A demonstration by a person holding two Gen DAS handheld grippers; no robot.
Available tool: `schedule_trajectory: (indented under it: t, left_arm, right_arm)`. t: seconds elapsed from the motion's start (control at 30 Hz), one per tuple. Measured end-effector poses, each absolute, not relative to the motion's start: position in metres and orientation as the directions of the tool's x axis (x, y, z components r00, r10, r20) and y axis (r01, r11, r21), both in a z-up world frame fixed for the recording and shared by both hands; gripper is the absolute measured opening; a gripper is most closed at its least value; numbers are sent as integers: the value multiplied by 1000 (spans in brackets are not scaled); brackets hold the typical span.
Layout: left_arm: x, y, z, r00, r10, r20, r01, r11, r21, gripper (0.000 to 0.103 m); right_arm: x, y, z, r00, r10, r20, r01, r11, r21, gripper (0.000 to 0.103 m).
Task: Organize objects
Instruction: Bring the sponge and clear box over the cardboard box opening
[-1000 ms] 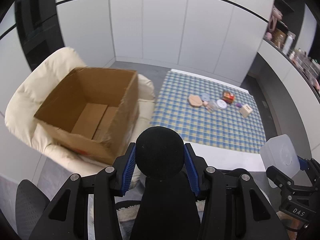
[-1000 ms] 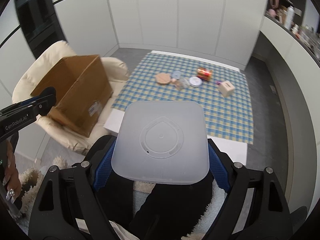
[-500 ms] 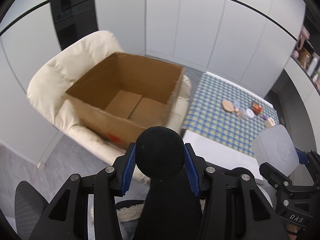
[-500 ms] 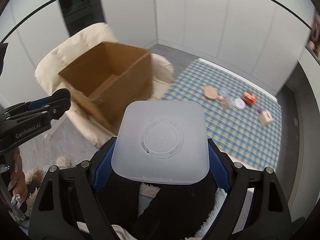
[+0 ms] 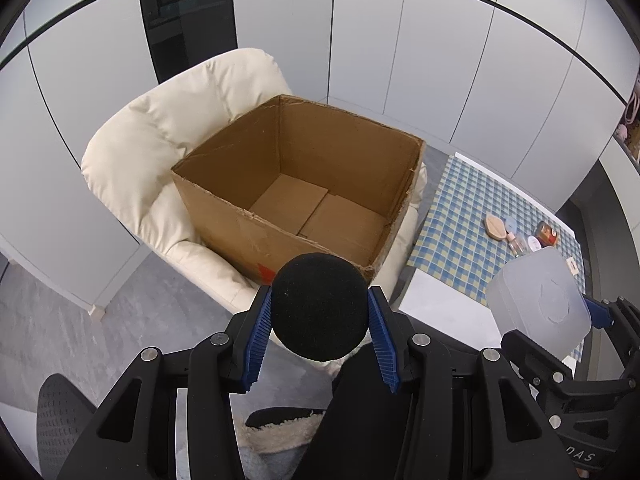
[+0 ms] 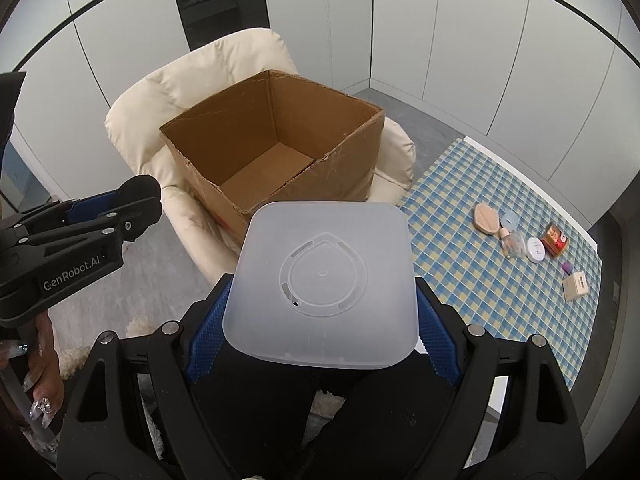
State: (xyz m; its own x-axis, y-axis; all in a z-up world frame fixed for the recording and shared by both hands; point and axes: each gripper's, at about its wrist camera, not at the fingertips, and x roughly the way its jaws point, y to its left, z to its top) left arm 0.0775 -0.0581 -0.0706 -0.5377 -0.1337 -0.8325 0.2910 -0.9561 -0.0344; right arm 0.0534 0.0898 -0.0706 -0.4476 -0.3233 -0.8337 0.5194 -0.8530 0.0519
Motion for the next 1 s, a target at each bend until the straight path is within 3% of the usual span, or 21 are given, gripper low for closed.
schedule_trajectory:
  t: [1.0]
  left_arm:
    - [-34, -132, -109, -500, -205, -842, 416, -909, -26, 47]
  right_arm:
    - [-52, -15, -106, -400, -362, -842, 621, -782, 41, 86]
